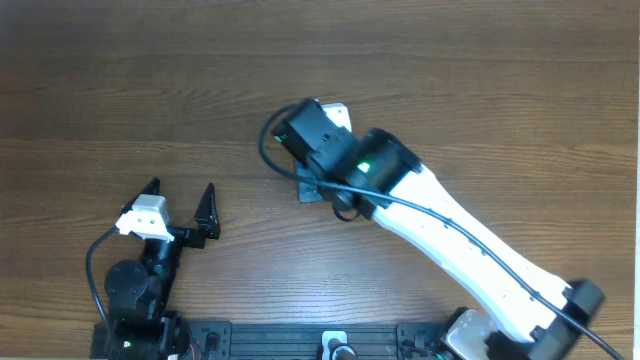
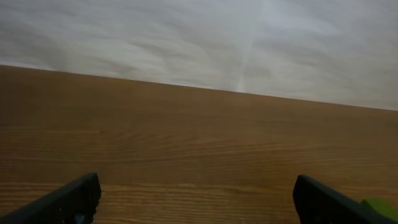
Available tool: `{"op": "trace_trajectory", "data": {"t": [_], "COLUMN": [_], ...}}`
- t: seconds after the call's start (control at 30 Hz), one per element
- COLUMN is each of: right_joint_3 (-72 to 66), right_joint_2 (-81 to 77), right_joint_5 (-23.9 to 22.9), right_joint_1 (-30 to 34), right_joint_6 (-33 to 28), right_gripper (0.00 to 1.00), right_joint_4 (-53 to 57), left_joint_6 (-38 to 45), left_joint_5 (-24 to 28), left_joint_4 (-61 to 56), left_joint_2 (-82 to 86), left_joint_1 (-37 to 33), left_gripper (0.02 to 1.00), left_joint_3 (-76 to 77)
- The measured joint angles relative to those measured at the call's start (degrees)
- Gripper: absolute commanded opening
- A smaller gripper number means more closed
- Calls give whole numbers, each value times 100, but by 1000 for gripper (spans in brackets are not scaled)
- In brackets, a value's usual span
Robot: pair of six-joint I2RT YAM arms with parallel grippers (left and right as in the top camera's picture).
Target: Stack Cubes
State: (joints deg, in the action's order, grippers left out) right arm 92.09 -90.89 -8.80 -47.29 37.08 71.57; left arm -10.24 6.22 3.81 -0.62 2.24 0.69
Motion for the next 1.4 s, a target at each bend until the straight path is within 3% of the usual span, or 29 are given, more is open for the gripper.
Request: {"op": "trace_trajectory", "data": {"t": [0.2,0.5,1.4], "right_joint_3": [922,1104,1108], "right_joint_2": [-992,-1698,-2382], "right_joint_5": [-28,72,549], "right_joint_1": [-2,203,501], "right_joint_6": [391,601,341], "right_gripper": [112,110,97], "right_joint_4": [748,796,501], "left_joint_6": [0,0,0], "left_joint_5": [0,0,0], "left_joint_4": [0,0,0], "left_joint_2": [0,0,0], "left_joint_1": [0,0,0], "left_gripper": [998,1000,998], "left_joint_3": [0,0,0]}}
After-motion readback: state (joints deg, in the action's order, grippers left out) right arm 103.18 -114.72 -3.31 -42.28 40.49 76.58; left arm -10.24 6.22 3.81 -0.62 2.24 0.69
